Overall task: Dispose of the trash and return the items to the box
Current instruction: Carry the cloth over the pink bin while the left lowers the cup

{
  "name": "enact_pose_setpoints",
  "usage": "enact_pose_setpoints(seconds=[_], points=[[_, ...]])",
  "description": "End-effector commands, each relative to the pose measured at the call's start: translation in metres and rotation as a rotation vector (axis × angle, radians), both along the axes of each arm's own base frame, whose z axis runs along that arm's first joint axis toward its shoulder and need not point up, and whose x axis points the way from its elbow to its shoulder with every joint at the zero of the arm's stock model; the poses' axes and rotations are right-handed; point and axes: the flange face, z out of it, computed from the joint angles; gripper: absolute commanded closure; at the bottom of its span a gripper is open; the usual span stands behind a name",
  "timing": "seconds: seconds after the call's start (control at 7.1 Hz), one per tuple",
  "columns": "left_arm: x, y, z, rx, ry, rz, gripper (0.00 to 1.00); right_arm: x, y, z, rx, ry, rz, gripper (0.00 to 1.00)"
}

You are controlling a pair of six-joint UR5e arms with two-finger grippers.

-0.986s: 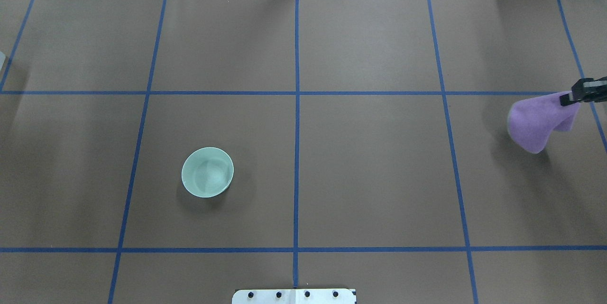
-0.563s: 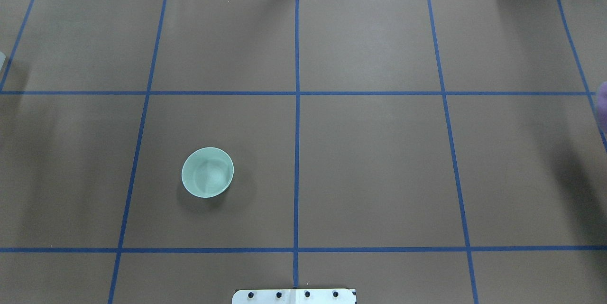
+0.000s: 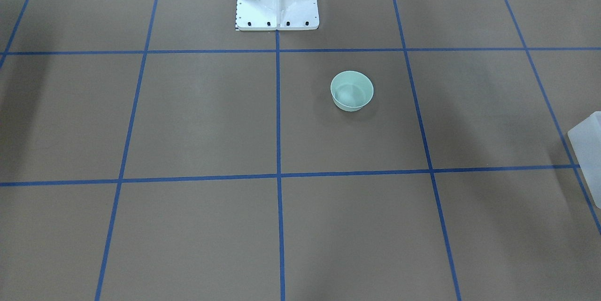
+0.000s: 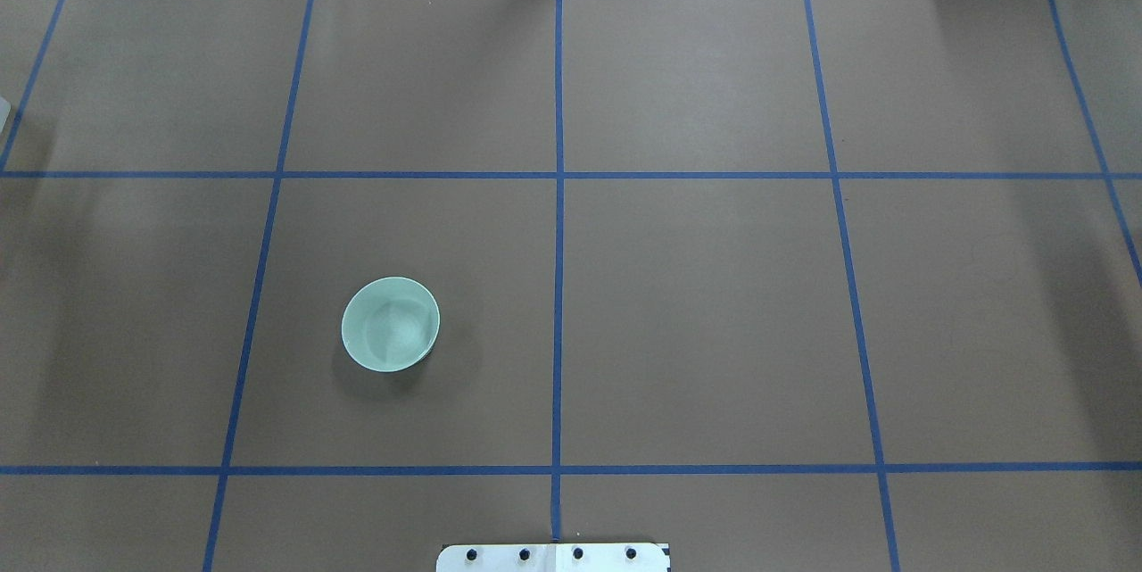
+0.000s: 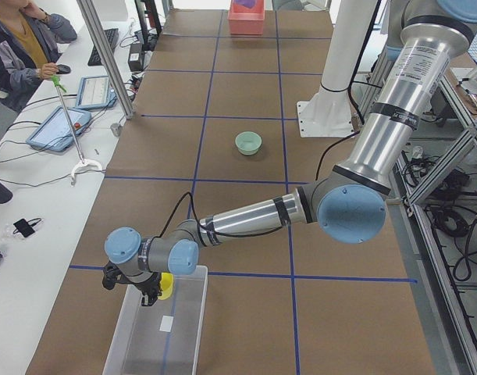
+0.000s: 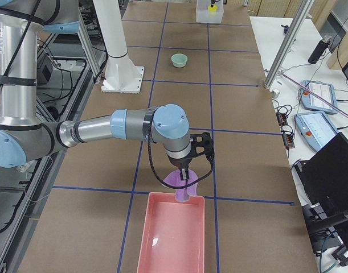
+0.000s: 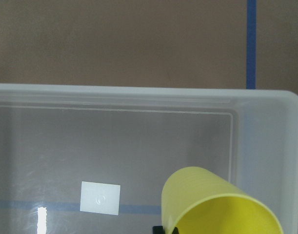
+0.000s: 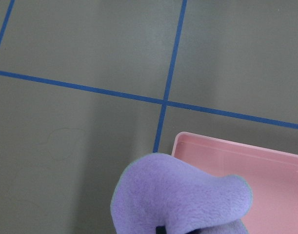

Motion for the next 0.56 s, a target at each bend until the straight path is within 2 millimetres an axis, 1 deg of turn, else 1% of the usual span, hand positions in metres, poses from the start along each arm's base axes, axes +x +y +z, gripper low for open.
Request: enact_pose_setpoints(seconds=[0.0, 0.14, 0.28, 0.42], points=[[0.000, 0.003, 0.011, -0.023, -0.007, -0.001, 1.00, 0.032, 0.017, 0.041, 0.019, 0.029, -0.029, 1.00], [0.000, 0.004, 0.013, -0.028, -0.008, -0.001, 1.00, 0.041, 0.023, 0.069, 0.002, 0.037, -0.055, 1.00], [0.000, 0.004, 0.013, -0.027, -0.008, 0.000, 1.00, 0.039, 0.032, 0.084, -0.024, 0.030, -0.055, 1.00], [0.000, 0.003, 0.012, -0.028, -0.008, 0.001, 1.00, 0.036, 0.043, 0.105, -0.054, 0.031, -0.063, 1.00]])
